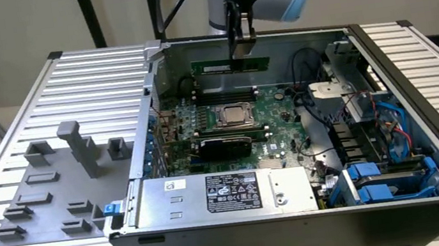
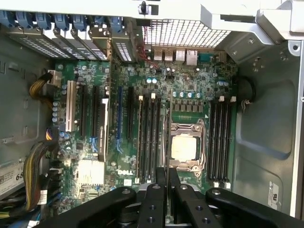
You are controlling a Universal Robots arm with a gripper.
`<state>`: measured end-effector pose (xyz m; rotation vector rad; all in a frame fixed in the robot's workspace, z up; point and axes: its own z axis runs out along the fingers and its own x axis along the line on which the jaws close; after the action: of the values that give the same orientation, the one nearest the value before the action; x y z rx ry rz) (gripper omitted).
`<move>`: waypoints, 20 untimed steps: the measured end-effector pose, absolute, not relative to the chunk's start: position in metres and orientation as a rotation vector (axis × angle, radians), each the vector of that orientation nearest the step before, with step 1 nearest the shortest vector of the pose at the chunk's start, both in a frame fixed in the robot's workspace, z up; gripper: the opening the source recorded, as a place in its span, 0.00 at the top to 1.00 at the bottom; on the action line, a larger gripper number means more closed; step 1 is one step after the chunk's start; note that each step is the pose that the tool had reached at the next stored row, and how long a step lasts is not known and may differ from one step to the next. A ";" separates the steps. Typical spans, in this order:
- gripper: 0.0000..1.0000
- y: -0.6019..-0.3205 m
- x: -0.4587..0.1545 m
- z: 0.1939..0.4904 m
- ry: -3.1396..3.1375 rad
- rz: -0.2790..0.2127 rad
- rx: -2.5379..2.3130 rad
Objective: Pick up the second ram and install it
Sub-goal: 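Pick up the second ram and move it above second insertion slot, then insert the second ram into the second slot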
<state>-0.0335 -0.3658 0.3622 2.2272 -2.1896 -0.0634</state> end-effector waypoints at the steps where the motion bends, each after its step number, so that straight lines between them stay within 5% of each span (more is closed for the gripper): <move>1: 0.86 -0.365 -0.033 0.362 -2.191 -0.064 2.226; 20: 0.86 -0.363 -0.032 0.360 -2.194 -0.061 2.224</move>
<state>-0.0321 -0.3633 0.3598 2.2244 -2.1943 -0.0609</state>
